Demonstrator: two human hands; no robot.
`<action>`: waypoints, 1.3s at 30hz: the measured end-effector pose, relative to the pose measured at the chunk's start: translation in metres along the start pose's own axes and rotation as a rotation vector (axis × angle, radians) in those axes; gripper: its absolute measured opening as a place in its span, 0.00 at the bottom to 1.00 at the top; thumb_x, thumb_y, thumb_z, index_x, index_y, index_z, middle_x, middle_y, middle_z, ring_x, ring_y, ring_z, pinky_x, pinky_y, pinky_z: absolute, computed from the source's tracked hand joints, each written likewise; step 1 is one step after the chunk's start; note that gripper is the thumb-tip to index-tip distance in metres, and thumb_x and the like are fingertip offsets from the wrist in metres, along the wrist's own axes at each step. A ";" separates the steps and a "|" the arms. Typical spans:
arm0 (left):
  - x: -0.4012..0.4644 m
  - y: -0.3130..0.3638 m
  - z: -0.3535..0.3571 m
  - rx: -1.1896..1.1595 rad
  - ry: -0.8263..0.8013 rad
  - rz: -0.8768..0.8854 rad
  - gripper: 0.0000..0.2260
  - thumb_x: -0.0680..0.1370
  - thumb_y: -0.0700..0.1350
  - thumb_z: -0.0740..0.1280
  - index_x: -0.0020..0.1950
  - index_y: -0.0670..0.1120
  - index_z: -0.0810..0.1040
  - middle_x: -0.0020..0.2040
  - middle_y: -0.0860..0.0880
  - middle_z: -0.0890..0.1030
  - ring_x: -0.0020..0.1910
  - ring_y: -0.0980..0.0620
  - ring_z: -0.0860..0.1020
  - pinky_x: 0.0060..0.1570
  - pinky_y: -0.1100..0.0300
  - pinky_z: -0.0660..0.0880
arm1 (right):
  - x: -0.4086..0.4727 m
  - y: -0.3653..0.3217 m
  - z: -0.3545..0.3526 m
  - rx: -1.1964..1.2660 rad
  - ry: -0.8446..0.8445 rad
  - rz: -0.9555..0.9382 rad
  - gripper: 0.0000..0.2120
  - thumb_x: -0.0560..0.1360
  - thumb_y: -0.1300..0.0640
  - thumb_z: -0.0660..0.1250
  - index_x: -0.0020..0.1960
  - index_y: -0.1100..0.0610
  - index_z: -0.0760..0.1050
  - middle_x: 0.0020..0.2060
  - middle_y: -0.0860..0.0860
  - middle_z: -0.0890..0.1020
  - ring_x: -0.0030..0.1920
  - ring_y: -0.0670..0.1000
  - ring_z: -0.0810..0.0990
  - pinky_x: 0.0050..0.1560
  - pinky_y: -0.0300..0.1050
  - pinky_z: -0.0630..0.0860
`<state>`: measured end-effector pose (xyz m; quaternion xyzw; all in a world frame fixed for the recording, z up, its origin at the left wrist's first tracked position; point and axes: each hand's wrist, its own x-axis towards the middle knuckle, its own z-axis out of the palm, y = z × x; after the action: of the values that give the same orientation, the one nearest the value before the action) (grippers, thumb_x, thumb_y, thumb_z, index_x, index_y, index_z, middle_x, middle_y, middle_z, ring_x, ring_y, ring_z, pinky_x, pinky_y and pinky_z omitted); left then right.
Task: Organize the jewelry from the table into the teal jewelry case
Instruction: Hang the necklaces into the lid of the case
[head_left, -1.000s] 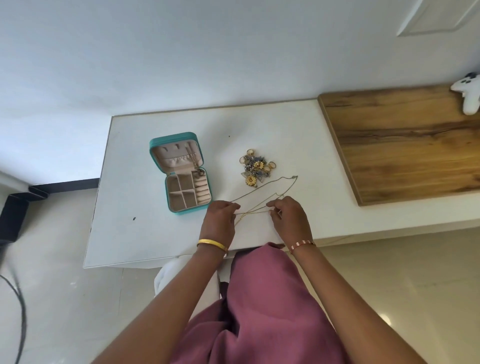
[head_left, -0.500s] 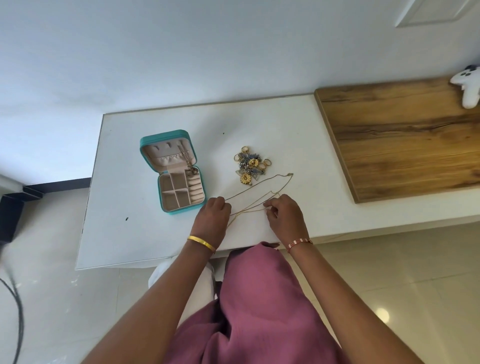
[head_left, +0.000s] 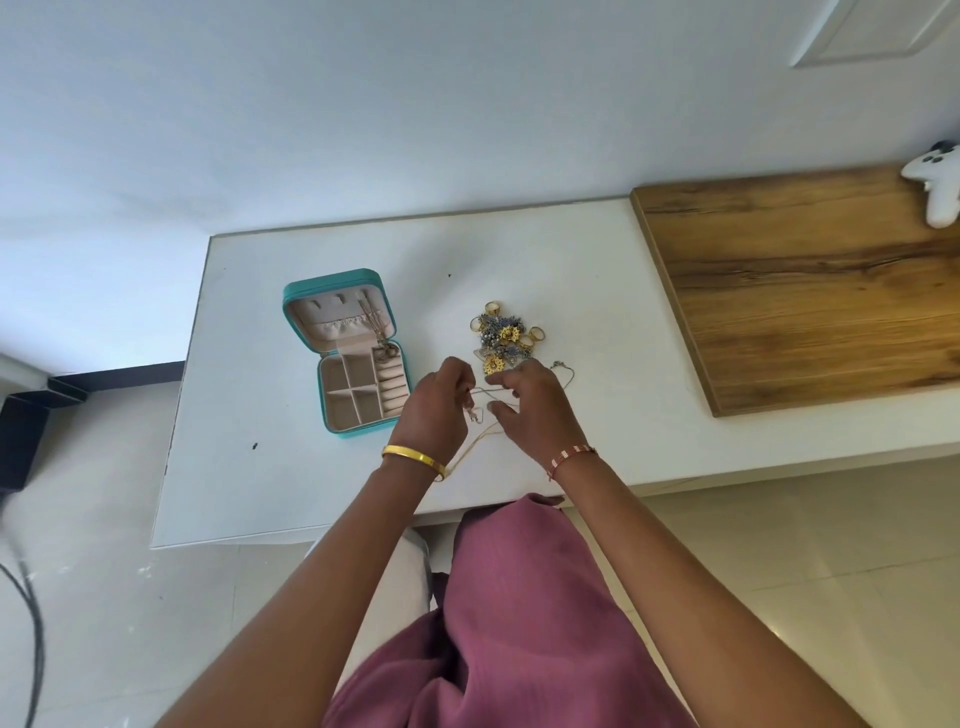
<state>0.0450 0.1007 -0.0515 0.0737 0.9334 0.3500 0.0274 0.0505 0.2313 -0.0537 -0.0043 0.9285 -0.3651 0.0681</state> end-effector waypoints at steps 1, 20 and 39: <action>0.001 0.003 -0.002 -0.035 0.011 -0.004 0.09 0.75 0.30 0.55 0.50 0.39 0.71 0.41 0.40 0.79 0.39 0.43 0.76 0.38 0.56 0.70 | 0.003 -0.002 0.001 -0.009 -0.017 0.001 0.13 0.73 0.62 0.68 0.57 0.59 0.78 0.53 0.59 0.75 0.57 0.55 0.72 0.55 0.42 0.69; 0.012 0.011 -0.048 -1.187 -0.008 -0.486 0.14 0.80 0.33 0.50 0.39 0.45 0.68 0.20 0.53 0.72 0.28 0.55 0.80 0.44 0.57 0.73 | 0.009 -0.014 -0.069 0.865 0.233 0.228 0.12 0.76 0.65 0.61 0.36 0.56 0.75 0.35 0.51 0.81 0.40 0.48 0.79 0.45 0.41 0.74; -0.059 0.013 -0.103 -0.798 -0.185 -0.398 0.26 0.75 0.29 0.53 0.27 0.47 0.81 0.32 0.44 0.76 0.25 0.56 0.73 0.34 0.64 0.76 | -0.027 -0.057 -0.107 1.552 0.126 0.225 0.09 0.78 0.58 0.59 0.45 0.59 0.76 0.21 0.47 0.73 0.20 0.44 0.67 0.24 0.34 0.67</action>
<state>0.0945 0.0341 0.0349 -0.0925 0.7151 0.6623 0.2035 0.0615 0.2636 0.0657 0.1591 0.4051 -0.8996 0.0356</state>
